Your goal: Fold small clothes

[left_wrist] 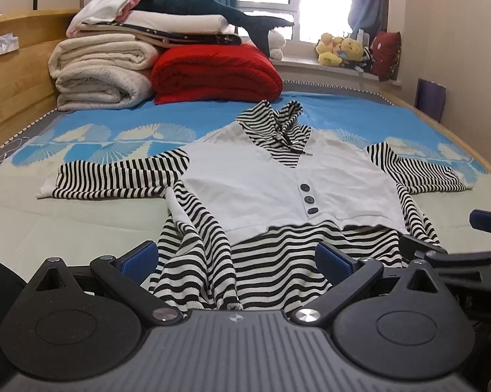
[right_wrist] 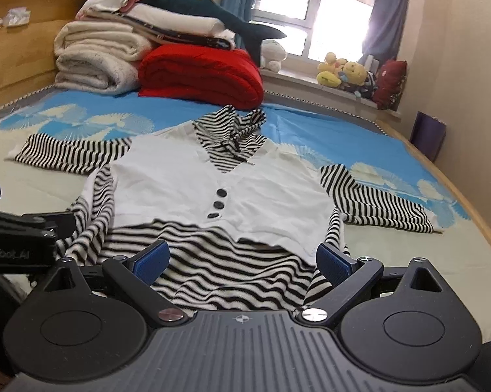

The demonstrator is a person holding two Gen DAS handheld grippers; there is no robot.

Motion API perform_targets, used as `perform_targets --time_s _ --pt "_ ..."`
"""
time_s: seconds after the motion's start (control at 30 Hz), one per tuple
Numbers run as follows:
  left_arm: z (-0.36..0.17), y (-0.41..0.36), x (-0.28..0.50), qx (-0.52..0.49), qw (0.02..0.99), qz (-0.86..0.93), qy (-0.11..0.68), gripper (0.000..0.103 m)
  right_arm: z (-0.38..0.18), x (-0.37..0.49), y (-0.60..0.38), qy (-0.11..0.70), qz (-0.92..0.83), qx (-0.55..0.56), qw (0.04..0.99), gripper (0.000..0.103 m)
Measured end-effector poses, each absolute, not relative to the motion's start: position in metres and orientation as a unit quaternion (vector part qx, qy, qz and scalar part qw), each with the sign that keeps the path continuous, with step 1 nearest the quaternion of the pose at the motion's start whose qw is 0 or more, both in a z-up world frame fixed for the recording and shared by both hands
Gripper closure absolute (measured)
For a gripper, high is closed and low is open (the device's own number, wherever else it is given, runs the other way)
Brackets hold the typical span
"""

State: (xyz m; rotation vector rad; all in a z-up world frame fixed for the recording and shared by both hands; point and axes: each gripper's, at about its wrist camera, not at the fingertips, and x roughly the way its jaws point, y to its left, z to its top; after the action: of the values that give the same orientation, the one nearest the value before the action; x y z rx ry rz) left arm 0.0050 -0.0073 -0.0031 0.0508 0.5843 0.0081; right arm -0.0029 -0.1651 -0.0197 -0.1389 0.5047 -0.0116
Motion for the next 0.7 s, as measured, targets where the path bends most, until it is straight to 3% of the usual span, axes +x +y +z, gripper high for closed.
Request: perform_targets --time_s 0.1,0.2,0.37,0.5,0.63,0.7 --pt "0.000 -0.006 0.000 0.023 0.959 -0.003 0.283 0.001 -0.019 0.000 -0.174 0.264 -0.016 -0.040 0.964 0.008" --pt "0.019 -0.006 0.007 0.044 0.962 -0.023 0.269 0.001 -0.005 0.004 -0.190 0.252 -0.012 -0.019 0.967 0.020" --pt "0.071 0.000 0.042 0.098 0.973 -0.060 0.199 0.001 0.032 0.029 -0.225 0.181 -0.010 -0.033 0.983 0.018" --pt "0.084 0.002 0.079 0.123 0.977 -0.058 0.164 0.001 0.031 0.056 -0.252 0.176 -0.007 -0.045 0.983 0.018" --pt "0.036 0.017 0.107 0.112 0.968 -0.056 0.217 0.001 -0.003 0.082 -0.273 0.262 -0.051 -0.009 0.964 0.019" --pt "-0.013 0.032 0.130 0.096 0.933 -0.036 0.346 0.006 -0.017 0.087 -0.281 0.296 -0.067 0.013 0.953 0.019"
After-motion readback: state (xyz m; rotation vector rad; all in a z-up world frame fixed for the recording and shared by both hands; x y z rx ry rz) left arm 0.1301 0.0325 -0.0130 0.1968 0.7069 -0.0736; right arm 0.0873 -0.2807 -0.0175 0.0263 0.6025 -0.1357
